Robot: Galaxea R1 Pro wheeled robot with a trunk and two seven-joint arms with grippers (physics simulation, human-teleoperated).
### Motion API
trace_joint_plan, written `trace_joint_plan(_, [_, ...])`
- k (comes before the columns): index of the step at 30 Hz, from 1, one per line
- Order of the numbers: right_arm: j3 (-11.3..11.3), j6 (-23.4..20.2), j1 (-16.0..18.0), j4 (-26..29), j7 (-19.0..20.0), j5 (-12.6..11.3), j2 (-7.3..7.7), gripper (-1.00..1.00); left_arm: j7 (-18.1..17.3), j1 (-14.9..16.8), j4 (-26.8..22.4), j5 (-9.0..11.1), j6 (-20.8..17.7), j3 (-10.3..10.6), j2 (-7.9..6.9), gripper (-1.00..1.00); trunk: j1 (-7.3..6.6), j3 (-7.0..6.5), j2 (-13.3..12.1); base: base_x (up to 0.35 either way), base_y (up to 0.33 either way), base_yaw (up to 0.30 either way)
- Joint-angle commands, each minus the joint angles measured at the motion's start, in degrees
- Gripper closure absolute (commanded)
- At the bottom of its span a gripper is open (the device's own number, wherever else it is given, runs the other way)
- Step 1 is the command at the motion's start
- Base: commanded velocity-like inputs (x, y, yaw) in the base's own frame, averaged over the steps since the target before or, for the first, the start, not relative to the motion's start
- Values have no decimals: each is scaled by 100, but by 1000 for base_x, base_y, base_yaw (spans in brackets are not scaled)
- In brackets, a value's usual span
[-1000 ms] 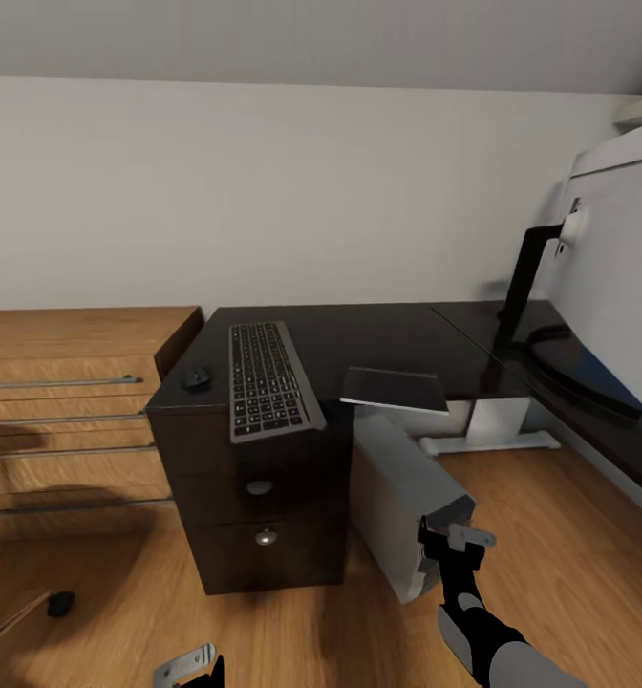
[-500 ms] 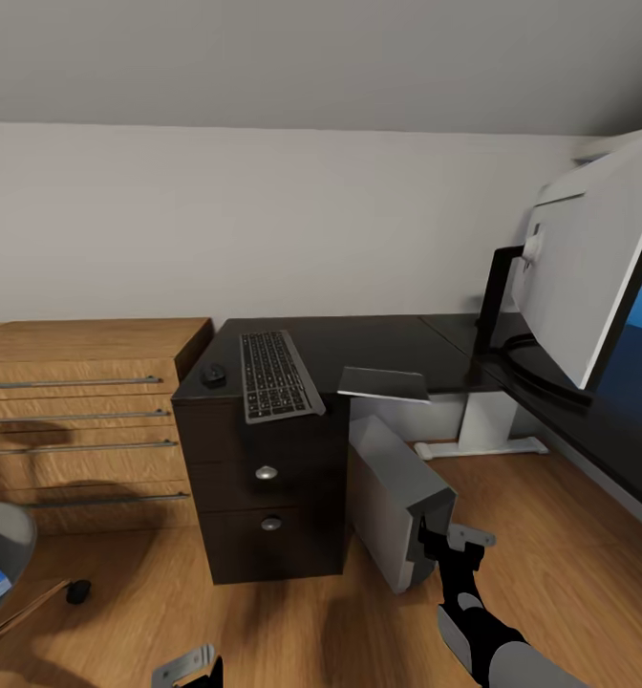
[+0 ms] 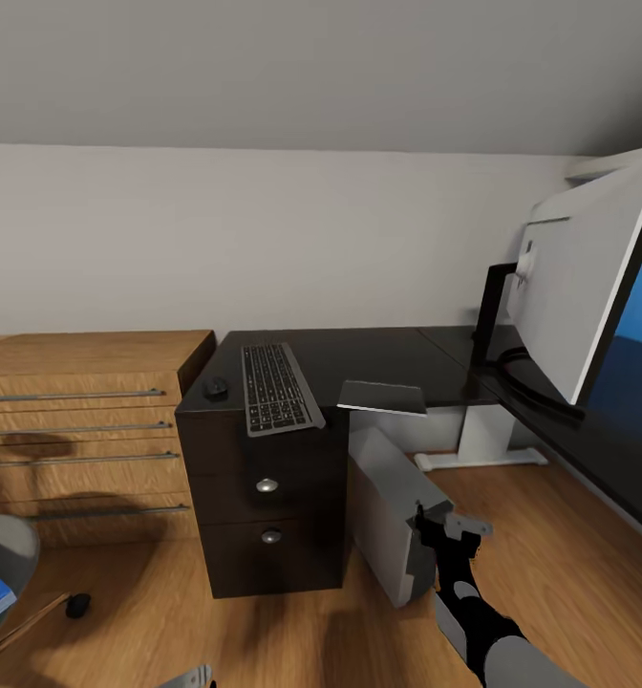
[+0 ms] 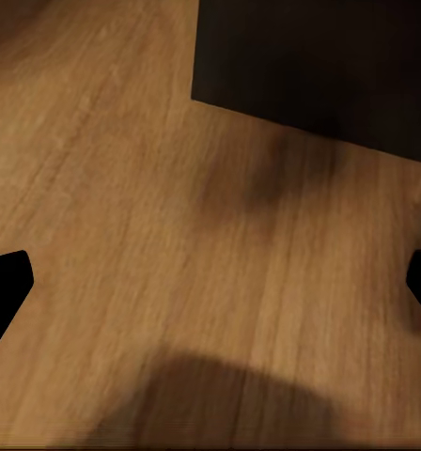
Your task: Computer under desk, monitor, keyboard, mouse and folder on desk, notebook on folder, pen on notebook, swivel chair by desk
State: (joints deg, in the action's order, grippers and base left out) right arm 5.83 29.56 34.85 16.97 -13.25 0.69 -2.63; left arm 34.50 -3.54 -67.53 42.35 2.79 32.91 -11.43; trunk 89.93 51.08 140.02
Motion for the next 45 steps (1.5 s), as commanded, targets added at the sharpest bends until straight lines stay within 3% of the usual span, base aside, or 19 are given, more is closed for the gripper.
trace_joint_plan(1, [35,-231,-52,275,2,3,-64,-100,25,3,18,54,29,19,-1,-100,-23,-14,-39,0,0,0])
trace_joint_plan(3, [37,-648,-164,656,4,2,-113,-100,24,3,35,52,29,20,3,-100,-67,-50,-119,0,0,0])
trace_joint_plan(4, [38,-2084,-737,2152,10,-9,-180,-100,26,3,63,51,28,21,10,-100,-89,-67,-160,0,0,0])
trace_joint_plan(6, [36,-2651,-1079,2901,15,-18,-196,-100,28,3,70,49,28,20,16,-100,-133,-103,-240,0,0,0])
trace_joint_plan(8, [29,-3542,-1785,4354,30,-43,-233,-100,27,3,77,47,28,17,20,-100,-177,-139,-320,0,0,0])
trace_joint_plan(11, [21,-4027,-2287,5318,38,-73,-289,-100,29,3,80,46,28,15,24,-100,-243,-193,-440,0,0,0])
trace_joint_plan(13, [4,-4153,-2461,5627,39,-84,-330,-100,30,3,81,46,30,14,25,-100,-287,-229,-521,0,0,0])
trace_joint_plan(19, [-133,-4346,-2778,6141,41,-103,-428,-100,30,3,82,43,36,14,10,-100,-419,-337,-761,0,0,0])
trace_joint_plan(26, [-249,-4341,-2806,6201,42,-104,-444,-100,45,3,83,30,44,-21,9,-100,-572,-462,-1042,0,0,0])
trace_joint_plan(32, [-271,-4271,-2808,6204,36,-109,-455,-100,48,3,83,28,46,-175,17,-100,-704,-570,-1283,0,0,0])
trace_joint_plan(45, [-266,-4248,-2808,6187,31,-113,-464,-100,39,3,74,28,46,-210,9,-100,-990,-804,-1804,-68,0,0])
